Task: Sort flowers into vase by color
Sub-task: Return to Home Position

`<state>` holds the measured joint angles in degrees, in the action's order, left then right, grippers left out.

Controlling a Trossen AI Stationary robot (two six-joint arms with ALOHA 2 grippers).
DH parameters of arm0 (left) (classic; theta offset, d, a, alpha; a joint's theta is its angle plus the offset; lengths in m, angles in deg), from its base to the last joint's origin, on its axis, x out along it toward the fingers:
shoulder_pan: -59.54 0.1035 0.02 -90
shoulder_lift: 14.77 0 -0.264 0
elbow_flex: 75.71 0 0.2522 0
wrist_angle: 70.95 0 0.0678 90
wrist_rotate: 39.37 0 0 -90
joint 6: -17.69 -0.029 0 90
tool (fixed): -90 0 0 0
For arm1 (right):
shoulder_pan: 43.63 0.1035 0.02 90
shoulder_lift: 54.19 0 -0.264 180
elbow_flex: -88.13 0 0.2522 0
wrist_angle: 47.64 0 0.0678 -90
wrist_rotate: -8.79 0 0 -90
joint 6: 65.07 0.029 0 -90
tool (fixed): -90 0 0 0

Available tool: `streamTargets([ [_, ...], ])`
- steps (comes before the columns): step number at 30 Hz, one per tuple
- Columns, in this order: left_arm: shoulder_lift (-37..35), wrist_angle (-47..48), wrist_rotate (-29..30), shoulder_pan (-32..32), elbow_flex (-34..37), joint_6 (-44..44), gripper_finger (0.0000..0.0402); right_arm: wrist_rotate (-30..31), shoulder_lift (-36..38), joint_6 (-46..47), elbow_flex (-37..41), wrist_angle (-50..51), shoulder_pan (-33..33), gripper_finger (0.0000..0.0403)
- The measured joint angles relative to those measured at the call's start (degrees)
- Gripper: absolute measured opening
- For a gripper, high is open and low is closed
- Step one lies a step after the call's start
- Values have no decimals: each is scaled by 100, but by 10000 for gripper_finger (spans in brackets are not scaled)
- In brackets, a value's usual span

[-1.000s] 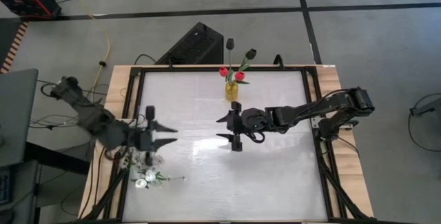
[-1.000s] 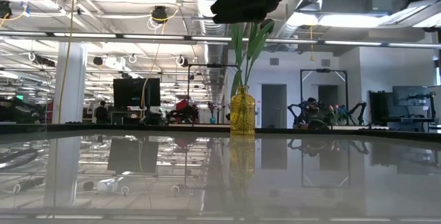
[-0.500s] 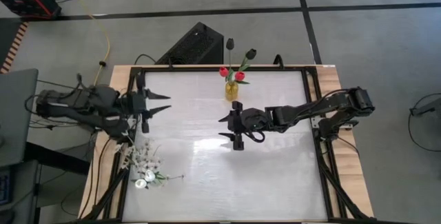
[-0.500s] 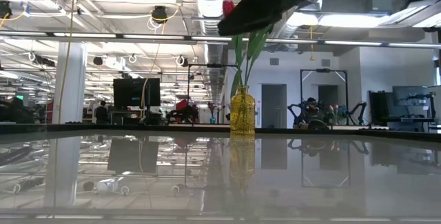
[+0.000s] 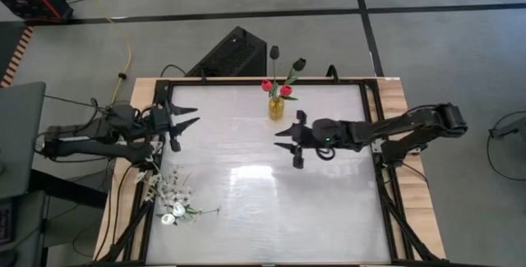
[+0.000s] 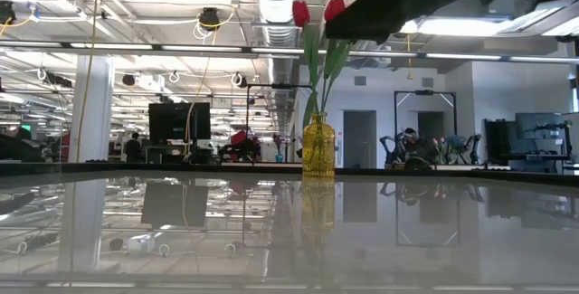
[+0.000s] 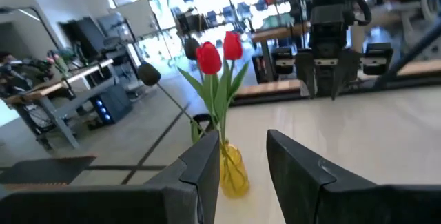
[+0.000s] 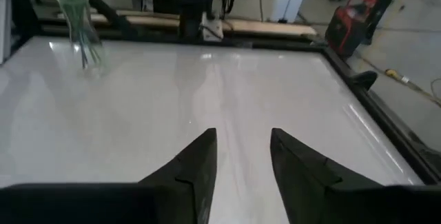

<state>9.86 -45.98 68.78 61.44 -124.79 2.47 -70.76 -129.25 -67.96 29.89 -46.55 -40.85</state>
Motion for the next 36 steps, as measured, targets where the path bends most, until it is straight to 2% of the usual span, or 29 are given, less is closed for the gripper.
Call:
streamTargets([
  [6,-647,-664,-31,112,834,204,109,1,1035,264,923,-452,8,126],
  [13,-1299,-667,10,110,1271,654,109,3,2021,497,1878,-1012,7,108],
  [25,-2130,-1225,12,110,2245,1669,109,19,3026,745,2548,-1007,-1,107],
  [28,-2241,-1216,13,110,2335,1843,109,36,3274,769,2706,-914,-17,107],
  [36,-2280,-1162,-274,110,2350,2275,109,230,4087,1258,2720,493,-135,106],
])
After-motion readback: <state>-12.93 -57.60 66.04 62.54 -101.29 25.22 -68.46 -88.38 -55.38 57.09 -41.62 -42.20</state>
